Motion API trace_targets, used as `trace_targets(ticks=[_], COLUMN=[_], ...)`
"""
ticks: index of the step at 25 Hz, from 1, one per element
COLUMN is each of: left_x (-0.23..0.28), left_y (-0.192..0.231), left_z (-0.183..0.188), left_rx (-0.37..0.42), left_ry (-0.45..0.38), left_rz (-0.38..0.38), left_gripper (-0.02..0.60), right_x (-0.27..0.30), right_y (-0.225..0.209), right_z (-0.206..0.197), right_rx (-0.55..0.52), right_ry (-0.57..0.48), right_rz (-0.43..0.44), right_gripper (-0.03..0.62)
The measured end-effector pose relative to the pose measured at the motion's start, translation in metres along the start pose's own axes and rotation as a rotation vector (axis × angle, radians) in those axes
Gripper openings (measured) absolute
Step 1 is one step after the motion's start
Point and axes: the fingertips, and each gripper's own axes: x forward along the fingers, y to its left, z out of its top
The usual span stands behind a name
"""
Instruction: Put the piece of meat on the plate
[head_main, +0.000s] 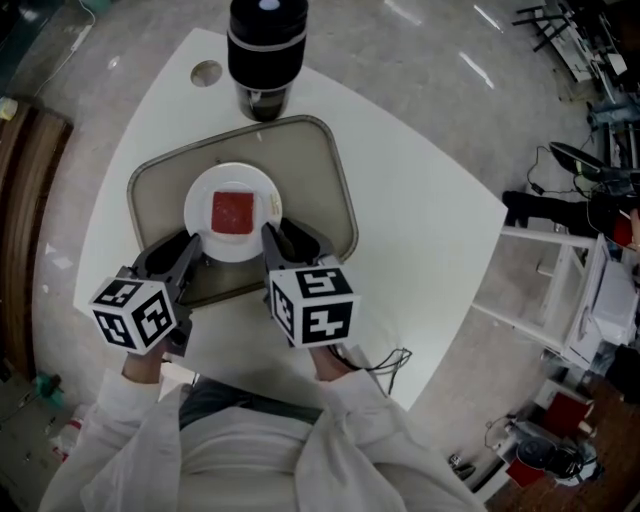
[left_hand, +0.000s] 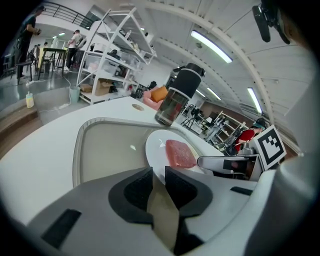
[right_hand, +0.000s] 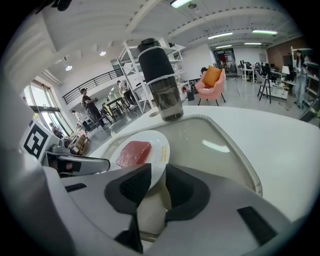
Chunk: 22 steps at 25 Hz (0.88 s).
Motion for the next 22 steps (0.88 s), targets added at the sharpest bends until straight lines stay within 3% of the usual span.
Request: trace_targets(ticks=[9,22], left_x=[0.015,0.013], left_y=[-0.002,-0.002], left_z=[-0.008,-0.007], left_rx=[0.003,0.055], left_ry=[0.068,0.061], left_rz=[0.012,0.022], left_gripper=[0.075,0.075], right_x=[0.012,0.01], right_y=[-0.015,-0.014], right_z=[-0.006,-0.002], right_rx=[-0.033,-0.092], right_ry=[0.067,0.036], right_rz=[-0.046,-0.064], right_gripper=[0.098,0.098])
